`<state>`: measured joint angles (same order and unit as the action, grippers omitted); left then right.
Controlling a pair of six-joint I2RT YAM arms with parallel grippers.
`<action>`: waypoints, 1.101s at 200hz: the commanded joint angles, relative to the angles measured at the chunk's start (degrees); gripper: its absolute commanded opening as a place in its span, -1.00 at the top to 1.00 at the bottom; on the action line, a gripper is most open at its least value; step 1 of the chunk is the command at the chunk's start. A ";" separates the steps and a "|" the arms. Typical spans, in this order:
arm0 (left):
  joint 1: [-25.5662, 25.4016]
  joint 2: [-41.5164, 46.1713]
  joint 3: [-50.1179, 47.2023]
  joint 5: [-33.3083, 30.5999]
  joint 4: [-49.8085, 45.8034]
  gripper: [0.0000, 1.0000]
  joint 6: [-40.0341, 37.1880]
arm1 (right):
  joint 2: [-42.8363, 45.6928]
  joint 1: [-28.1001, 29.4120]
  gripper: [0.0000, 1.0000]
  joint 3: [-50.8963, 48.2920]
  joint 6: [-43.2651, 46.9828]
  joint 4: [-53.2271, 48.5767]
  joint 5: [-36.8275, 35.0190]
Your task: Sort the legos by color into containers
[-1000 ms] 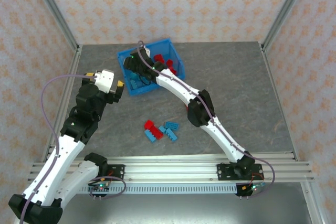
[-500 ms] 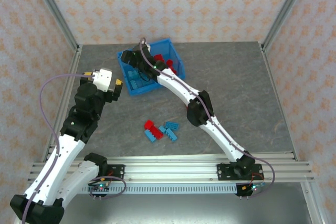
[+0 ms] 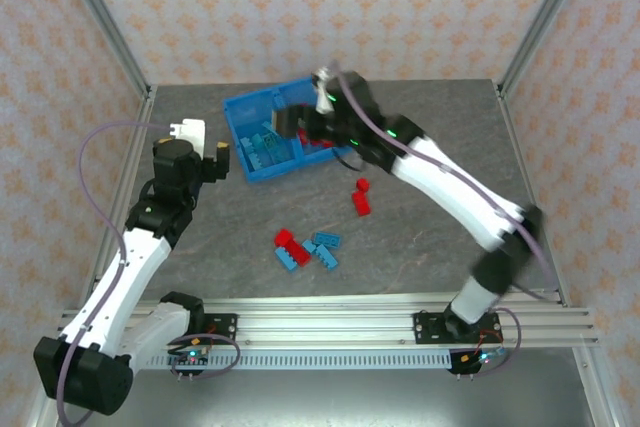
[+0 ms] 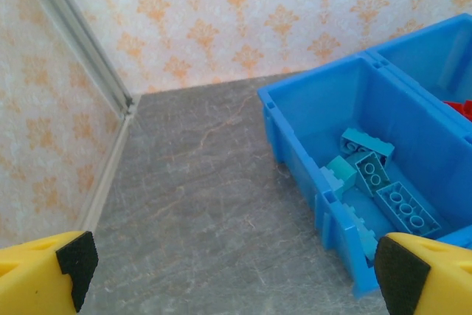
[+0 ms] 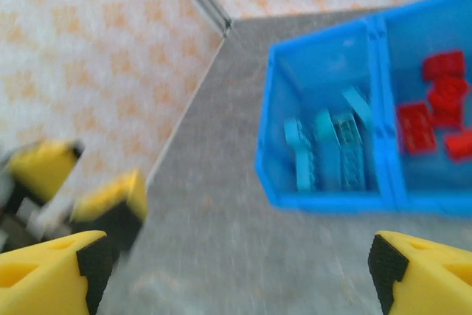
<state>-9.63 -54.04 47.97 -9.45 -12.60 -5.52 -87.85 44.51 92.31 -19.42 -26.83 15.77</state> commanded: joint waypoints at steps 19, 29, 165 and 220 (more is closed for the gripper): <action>0.19 -6.98 10.57 3.69 -8.91 -0.88 28.06 | 23.50 -0.21 -0.92 -26.41 4.52 -3.43 -7.80; -0.57 -10.47 14.71 6.76 -15.76 -0.78 38.47 | 28.15 -0.22 -0.93 -29.91 3.91 -6.58 -9.94; -38.45 -65.23 50.44 4.08 -29.87 -0.52 63.16 | 50.23 -0.39 -0.96 -44.37 -11.32 -25.77 -23.02; -39.48 -73.85 53.94 5.20 -28.54 -0.42 64.33 | 54.37 -0.40 -0.96 -45.55 -12.59 -27.87 -23.56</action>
<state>-49.25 -126.56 99.68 -3.73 -38.89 57.23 -34.44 44.40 47.70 -30.50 -52.14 -5.89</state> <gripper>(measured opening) 0.745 0.980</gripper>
